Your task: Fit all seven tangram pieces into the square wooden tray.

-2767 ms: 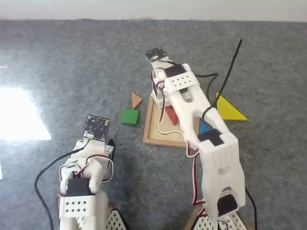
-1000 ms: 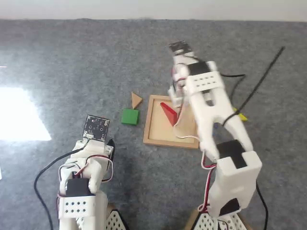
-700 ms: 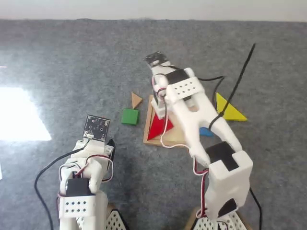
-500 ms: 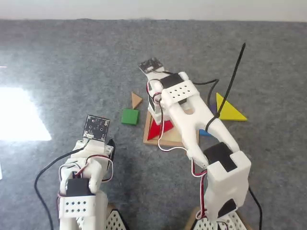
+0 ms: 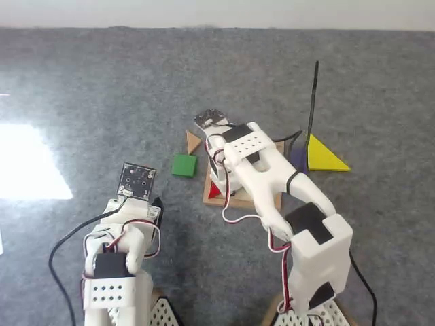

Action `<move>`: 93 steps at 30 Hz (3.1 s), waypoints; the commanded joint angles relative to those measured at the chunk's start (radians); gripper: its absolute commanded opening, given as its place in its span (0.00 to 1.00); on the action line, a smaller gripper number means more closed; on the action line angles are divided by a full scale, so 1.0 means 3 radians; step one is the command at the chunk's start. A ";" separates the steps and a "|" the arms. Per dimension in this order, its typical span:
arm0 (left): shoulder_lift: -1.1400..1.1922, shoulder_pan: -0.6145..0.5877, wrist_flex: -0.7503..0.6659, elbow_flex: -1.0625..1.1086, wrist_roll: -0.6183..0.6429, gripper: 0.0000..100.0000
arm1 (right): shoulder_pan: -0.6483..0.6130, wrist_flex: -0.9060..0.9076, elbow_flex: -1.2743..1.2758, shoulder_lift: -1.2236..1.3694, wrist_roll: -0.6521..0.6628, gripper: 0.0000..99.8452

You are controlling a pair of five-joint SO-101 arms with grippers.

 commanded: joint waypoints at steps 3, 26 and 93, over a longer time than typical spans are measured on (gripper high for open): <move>-0.0056 -0.0020 0.0000 -0.0028 -0.0041 0.15 | 0.0315 -0.0054 -0.0389 0.0253 0.0036 0.12; -0.0056 -0.0020 0.0000 -0.0028 -0.0041 0.15 | 0.0330 -0.0299 0.0501 -0.0192 0.0072 0.12; -0.0056 -0.0020 0.0000 -0.0028 -0.0041 0.15 | 0.2084 0.0105 -0.0793 0.0335 0.1688 0.31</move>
